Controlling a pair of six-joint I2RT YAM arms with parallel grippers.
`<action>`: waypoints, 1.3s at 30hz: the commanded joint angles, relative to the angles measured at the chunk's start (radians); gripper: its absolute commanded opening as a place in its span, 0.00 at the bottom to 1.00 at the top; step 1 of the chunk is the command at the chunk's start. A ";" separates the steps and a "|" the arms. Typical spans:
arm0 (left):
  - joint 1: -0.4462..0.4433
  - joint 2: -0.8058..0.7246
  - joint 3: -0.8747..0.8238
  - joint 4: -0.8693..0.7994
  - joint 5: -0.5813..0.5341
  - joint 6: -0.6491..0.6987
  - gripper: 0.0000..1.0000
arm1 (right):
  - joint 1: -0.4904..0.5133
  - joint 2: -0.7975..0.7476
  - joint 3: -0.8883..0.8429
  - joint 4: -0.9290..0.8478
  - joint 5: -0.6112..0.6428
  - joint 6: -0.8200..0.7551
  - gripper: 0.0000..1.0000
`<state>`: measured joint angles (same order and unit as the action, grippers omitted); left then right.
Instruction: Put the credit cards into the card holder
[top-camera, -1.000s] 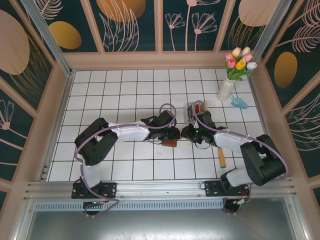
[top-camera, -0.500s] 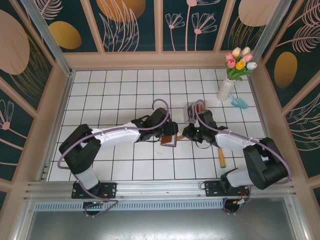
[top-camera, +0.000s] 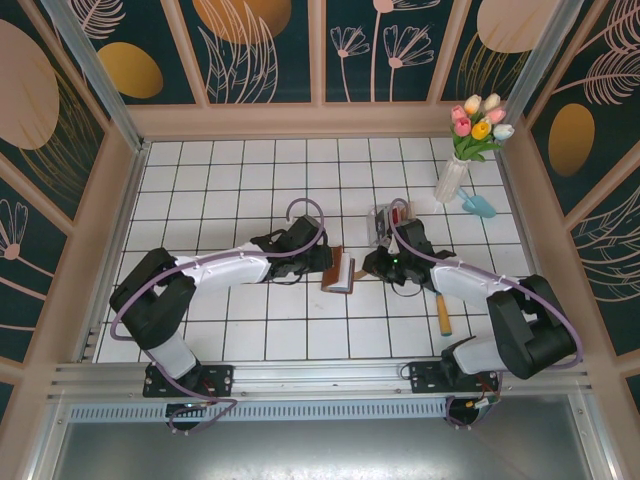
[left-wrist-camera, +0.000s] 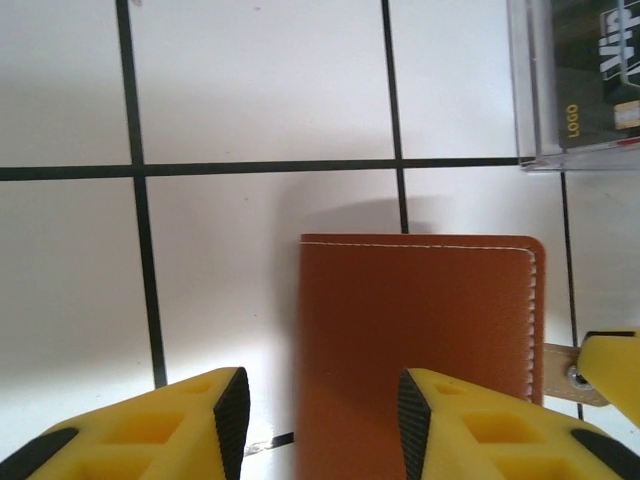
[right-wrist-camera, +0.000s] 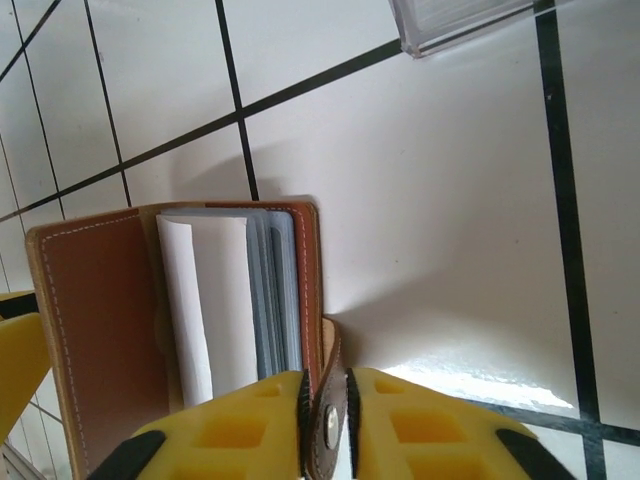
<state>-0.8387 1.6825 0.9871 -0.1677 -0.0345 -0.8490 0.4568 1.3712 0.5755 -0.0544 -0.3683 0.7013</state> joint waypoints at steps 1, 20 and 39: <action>0.001 0.010 -0.008 -0.036 0.010 0.040 0.44 | -0.005 -0.028 0.030 -0.045 -0.010 -0.033 0.24; 0.002 0.147 -0.008 0.013 0.119 0.066 0.44 | -0.015 -0.041 0.039 -0.082 0.004 -0.061 0.13; -0.017 0.190 -0.009 0.077 0.174 0.024 0.38 | 0.016 0.035 0.066 0.089 -0.161 0.030 0.00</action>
<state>-0.8398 1.8294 0.9871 -0.0780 0.1207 -0.8124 0.4591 1.3834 0.6037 -0.0269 -0.4820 0.6975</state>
